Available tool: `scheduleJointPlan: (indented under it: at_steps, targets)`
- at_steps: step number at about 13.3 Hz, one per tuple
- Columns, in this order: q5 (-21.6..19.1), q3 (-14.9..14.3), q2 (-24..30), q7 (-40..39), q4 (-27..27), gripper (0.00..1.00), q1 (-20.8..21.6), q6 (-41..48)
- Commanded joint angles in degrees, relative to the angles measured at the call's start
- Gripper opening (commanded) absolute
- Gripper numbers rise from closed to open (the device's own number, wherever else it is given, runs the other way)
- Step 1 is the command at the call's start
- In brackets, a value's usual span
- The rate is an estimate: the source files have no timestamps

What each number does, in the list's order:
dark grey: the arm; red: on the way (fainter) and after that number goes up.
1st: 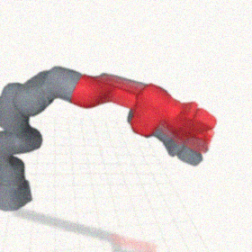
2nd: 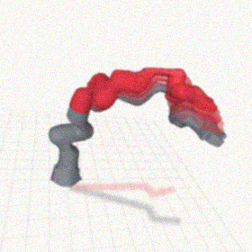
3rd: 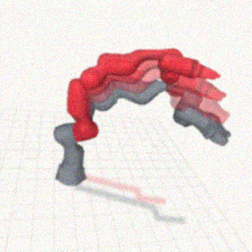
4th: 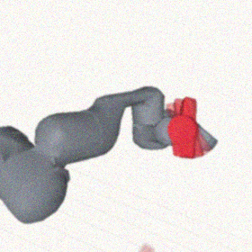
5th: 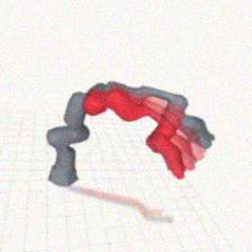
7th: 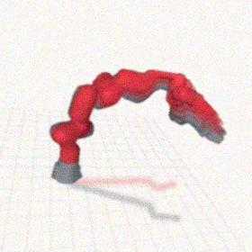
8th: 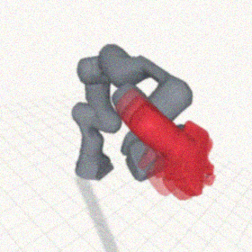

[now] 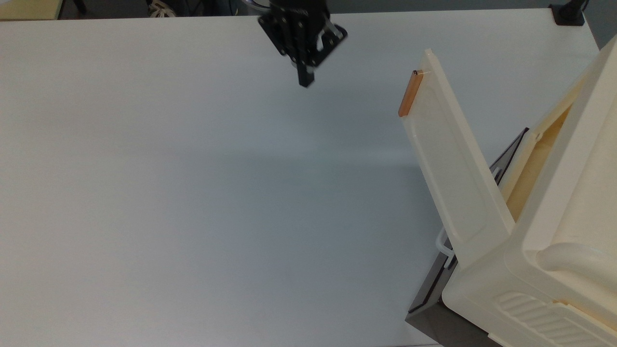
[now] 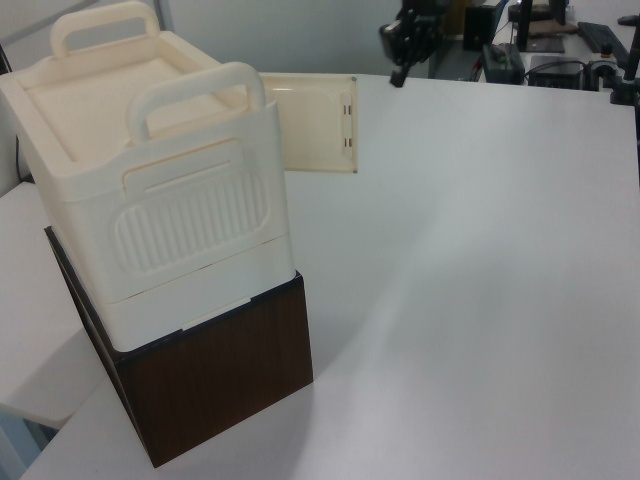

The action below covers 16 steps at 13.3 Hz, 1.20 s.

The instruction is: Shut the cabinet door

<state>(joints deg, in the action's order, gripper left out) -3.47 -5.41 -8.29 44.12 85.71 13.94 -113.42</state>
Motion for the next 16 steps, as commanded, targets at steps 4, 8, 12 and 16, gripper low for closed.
scheduleJointPlan:
  at_steps: [4, 8, 12, 16]
  targets:
    - [-0.57, -2.59, -5.33, 26.51, -4.22, 0.02, 8.82, -10.49]
    - [-0.74, -2.15, -6.57, 27.95, -4.94, 0.06, 13.48, -16.13]
    - [-1.45, -0.31, -8.06, 27.86, -5.37, 0.10, 18.04, -20.16]
    - [-1.19, -0.22, -11.58, 28.30, -7.48, 0.11, 22.43, -25.18]
